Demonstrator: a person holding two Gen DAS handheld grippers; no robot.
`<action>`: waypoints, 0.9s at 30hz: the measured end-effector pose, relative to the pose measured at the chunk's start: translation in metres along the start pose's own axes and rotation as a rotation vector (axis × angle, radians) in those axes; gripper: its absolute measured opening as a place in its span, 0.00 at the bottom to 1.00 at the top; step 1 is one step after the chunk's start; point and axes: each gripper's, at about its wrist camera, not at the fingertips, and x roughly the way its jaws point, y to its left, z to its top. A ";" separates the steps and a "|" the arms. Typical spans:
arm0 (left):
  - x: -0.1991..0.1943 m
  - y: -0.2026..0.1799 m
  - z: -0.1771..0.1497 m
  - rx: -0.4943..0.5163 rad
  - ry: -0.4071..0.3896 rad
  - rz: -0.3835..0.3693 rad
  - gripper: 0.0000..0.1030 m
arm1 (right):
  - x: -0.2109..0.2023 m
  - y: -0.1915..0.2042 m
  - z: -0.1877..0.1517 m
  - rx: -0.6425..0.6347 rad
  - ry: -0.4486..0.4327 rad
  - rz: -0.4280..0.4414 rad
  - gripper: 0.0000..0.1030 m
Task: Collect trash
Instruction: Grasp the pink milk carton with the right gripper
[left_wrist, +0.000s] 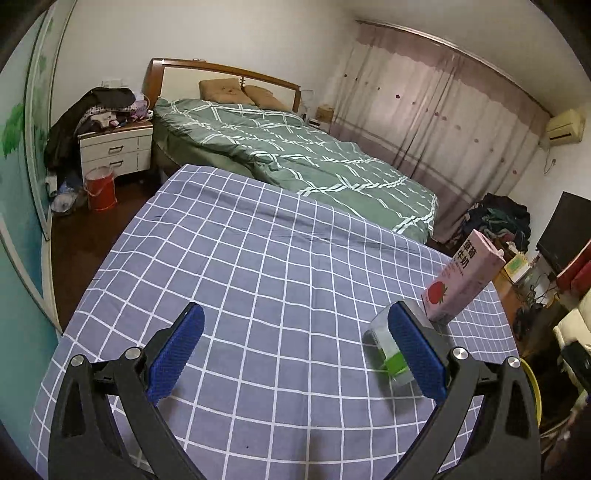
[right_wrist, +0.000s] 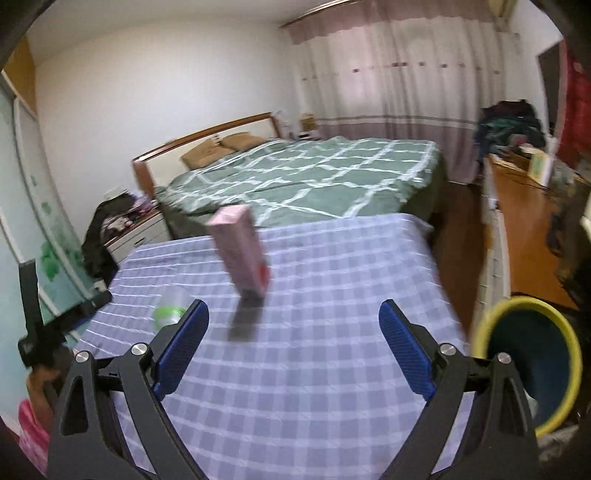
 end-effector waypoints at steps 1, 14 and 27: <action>0.001 0.001 0.000 0.004 0.002 0.000 0.95 | 0.009 0.008 0.002 -0.009 0.007 0.007 0.86; 0.004 -0.013 -0.004 0.004 0.012 0.008 0.95 | 0.133 0.065 0.031 -0.023 0.058 -0.069 0.86; 0.008 -0.022 -0.007 0.032 0.032 -0.005 0.95 | 0.156 0.061 0.038 -0.025 0.046 -0.144 0.35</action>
